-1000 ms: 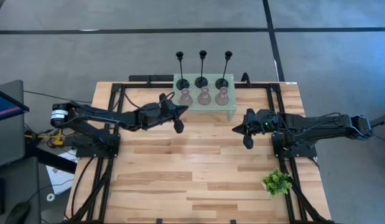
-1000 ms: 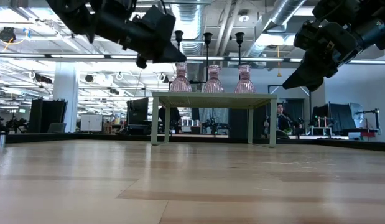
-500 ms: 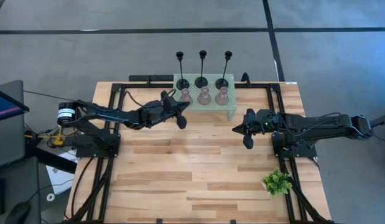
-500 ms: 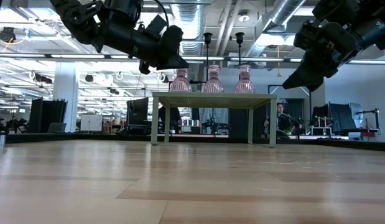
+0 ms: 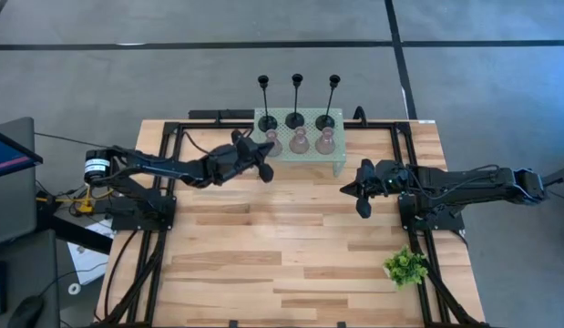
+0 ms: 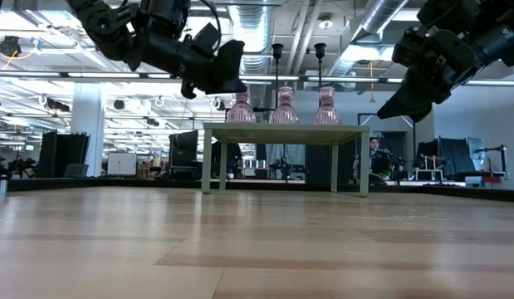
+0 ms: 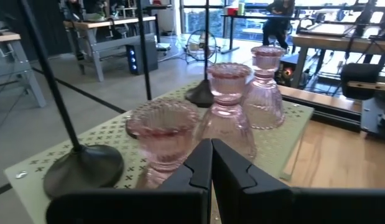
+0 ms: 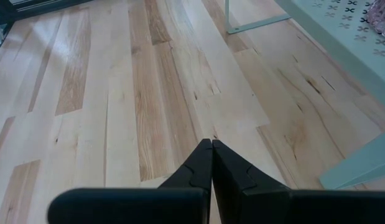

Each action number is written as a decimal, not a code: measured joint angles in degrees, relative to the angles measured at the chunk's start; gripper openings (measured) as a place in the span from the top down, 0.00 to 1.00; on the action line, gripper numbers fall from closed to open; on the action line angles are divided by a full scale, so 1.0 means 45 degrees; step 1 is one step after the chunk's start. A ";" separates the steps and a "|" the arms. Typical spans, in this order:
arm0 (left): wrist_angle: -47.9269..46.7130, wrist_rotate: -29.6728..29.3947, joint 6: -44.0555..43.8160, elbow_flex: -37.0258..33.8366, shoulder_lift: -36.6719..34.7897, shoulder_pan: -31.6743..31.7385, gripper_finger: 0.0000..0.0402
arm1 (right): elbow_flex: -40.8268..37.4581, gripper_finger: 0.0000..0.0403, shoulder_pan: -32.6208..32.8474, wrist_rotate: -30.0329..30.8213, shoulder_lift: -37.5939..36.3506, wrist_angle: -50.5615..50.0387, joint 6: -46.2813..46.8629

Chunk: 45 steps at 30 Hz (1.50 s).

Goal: Pick & Place candle stick holders
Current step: Put the purple vase candle holder on the shelf, then return to Home Position

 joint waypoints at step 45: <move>0.0010 0.0643 -0.0374 0.0010 0.0000 -0.0353 0.99 | 0.0000 1.00 -0.0005 0.0000 0.0005 0.0000 -0.0005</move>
